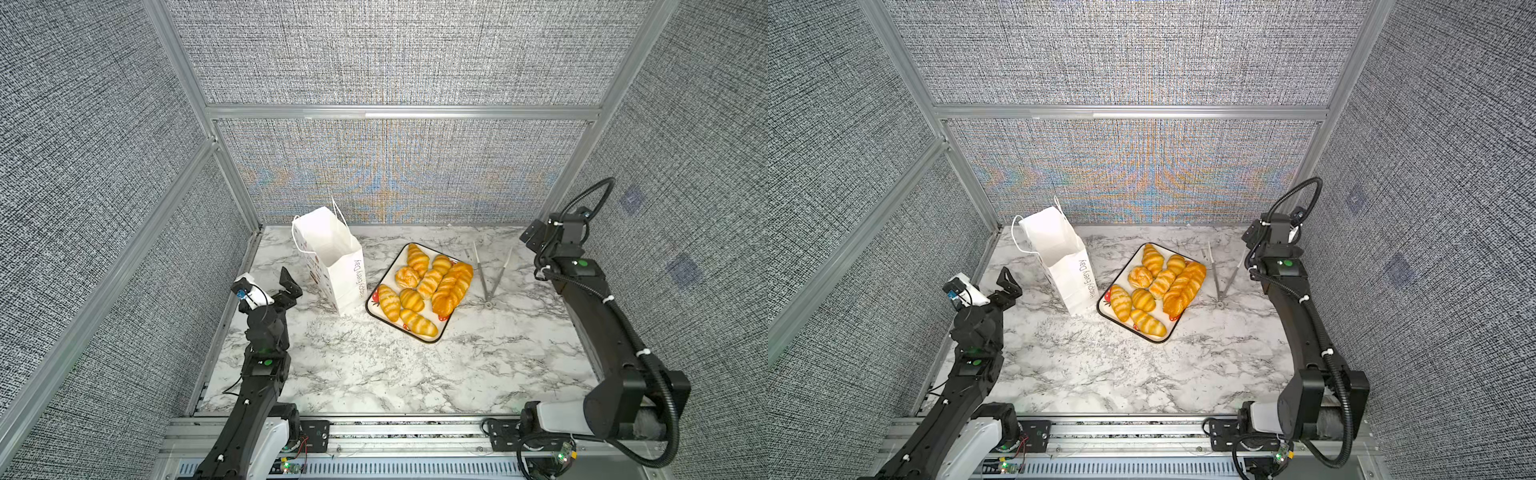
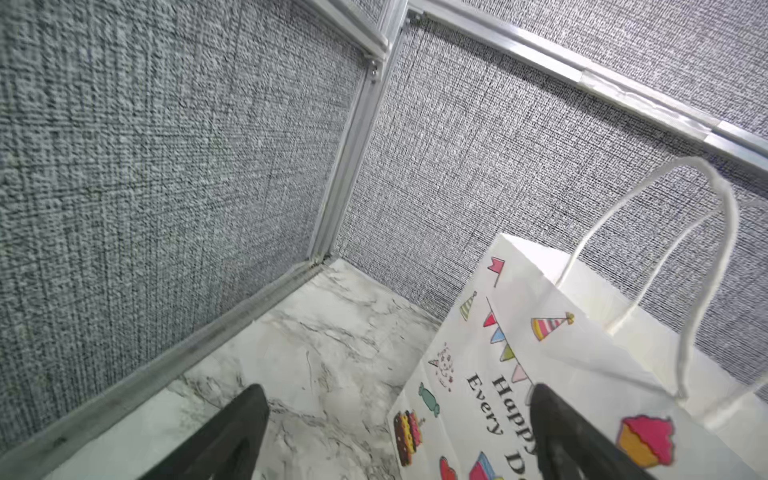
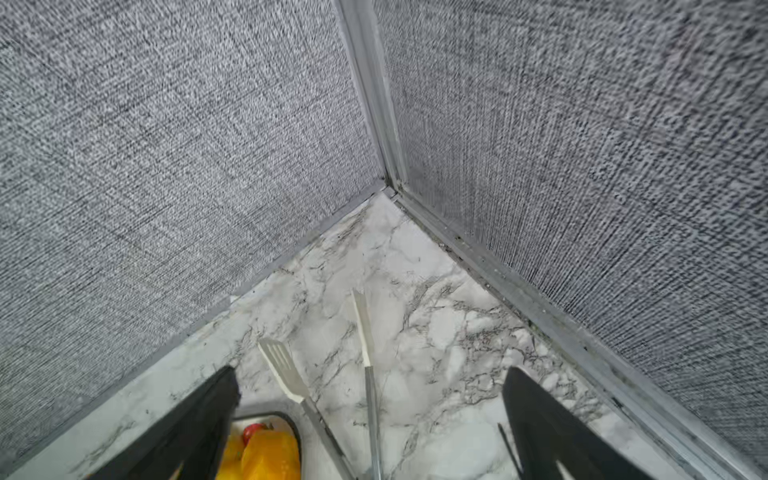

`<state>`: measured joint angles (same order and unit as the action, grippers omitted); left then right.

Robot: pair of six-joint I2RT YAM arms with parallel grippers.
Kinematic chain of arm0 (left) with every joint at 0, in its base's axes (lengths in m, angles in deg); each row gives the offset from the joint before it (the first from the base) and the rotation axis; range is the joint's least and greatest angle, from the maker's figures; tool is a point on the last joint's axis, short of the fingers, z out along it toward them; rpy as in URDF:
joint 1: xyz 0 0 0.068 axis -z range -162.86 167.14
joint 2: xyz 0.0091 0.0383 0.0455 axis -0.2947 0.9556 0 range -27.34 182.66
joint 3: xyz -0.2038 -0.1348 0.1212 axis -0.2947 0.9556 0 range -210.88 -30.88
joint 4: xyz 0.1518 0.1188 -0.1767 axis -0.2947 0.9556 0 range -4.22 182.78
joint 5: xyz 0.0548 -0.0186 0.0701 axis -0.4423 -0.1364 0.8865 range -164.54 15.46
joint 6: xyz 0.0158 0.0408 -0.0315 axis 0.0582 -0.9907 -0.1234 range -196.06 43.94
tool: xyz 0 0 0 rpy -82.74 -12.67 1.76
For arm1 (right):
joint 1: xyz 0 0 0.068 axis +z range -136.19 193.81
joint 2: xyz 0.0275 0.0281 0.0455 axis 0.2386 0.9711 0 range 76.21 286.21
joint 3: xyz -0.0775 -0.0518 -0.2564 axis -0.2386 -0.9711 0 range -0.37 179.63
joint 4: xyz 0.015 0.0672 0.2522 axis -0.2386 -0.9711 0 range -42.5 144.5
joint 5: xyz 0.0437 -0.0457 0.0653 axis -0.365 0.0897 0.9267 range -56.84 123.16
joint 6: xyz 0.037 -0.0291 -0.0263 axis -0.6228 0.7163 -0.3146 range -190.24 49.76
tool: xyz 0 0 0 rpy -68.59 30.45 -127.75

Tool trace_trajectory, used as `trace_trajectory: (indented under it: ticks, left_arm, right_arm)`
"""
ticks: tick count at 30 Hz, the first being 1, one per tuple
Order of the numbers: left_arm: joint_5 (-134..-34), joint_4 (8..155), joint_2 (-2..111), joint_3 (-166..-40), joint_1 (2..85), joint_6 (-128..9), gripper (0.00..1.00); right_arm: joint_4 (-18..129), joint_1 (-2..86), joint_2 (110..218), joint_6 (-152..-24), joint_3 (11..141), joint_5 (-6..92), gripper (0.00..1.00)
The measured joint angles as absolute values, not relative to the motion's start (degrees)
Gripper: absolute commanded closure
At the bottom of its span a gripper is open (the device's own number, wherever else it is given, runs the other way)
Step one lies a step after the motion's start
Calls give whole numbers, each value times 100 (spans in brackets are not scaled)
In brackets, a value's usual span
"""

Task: Place the fake bread into the paper bag
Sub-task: 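Reach the left gripper to the bag handle while the right gripper moves toward the tongs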

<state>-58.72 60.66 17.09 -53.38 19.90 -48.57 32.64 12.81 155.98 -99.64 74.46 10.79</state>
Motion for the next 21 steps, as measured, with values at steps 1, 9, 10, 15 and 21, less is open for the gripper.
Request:
trace_trajectory:
  ticks: [1, 9, 10, 15, 21]
  left_arm:
    - [-5969, 6315, 1671, -5530, 1990, -4785, 1]
    - [-6622, 7793, 1840, -7242, 1988, -4925, 1]
    - [-6736, 7867, 1945, -7406, 1988, -4986, 2]
    - [-7311, 8249, 2707, -8140, 1988, -5344, 2]
    - [-7510, 8555, 3538, -8785, 1946, -5733, 11]
  right_arm:
    - [3041, 1283, 15631, -9962, 7472, 1155, 1]
    - [2256, 1301, 15876, -9613, 7634, 1881, 1]
    - [2203, 1301, 15937, -9573, 7662, 1922, 1]
    - [1963, 1301, 16260, -9416, 7700, 2185, 1]
    - [1771, 1301, 16455, -9274, 7625, 2410, 1]
